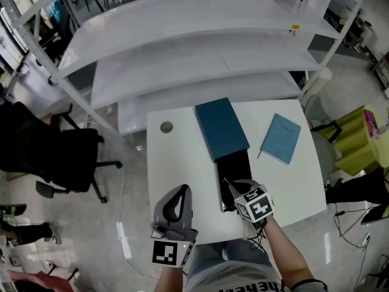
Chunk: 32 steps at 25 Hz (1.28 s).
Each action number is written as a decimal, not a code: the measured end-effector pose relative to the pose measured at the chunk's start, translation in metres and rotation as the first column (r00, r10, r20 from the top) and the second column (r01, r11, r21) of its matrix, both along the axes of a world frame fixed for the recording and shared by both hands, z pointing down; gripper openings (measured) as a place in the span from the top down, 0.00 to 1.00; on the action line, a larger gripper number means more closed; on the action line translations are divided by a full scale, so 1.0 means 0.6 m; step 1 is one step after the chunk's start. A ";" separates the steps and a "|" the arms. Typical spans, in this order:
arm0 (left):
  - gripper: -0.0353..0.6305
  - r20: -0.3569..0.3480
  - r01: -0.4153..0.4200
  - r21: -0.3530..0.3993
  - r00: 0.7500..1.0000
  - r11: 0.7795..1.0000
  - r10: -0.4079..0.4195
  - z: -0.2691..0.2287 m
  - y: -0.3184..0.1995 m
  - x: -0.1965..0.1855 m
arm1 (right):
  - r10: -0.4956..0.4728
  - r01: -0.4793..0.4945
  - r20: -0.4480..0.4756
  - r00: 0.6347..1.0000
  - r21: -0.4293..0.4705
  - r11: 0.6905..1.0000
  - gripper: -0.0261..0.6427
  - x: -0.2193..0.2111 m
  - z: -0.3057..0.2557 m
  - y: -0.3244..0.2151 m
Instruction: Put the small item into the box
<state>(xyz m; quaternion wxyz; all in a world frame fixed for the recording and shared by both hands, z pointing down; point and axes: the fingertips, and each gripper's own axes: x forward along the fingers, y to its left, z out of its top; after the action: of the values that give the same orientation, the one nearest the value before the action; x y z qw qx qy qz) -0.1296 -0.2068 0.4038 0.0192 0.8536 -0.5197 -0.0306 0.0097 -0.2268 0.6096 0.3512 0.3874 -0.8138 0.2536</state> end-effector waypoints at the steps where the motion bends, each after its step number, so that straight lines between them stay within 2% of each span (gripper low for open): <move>1: 0.93 0.002 -0.001 0.001 1.000 1.000 0.001 -0.001 0.003 0.002 | 0.008 -0.008 0.019 1.000 0.020 1.000 0.96 0.001 -0.009 0.001; 7: 0.93 0.006 -0.003 0.020 1.000 1.000 0.002 -0.014 0.020 0.013 | 0.052 -0.068 0.114 0.992 0.138 0.988 0.96 0.015 -0.067 0.012; 13: 0.93 0.014 -0.007 0.037 1.000 0.999 0.007 -0.025 0.039 0.030 | 0.067 -0.099 0.126 0.990 0.266 0.959 0.96 0.039 -0.119 0.029; 23: 0.93 0.026 -0.009 0.057 1.000 0.998 0.008 -0.046 0.071 0.052 | 0.080 -0.147 0.193 0.978 0.360 0.921 0.96 0.072 -0.190 0.062; 32: 0.93 0.031 -0.009 0.074 0.999 0.997 0.007 -0.061 0.101 0.075 | 0.066 -0.165 0.224 0.972 0.458 0.873 0.96 0.100 -0.254 0.091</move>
<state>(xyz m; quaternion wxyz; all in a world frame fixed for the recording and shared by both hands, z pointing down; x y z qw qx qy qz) -0.0848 -0.1460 0.3671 -0.0205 0.8562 -0.5150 -0.0367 0.0696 -0.1723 0.4570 0.1459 0.4820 -0.8575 0.1054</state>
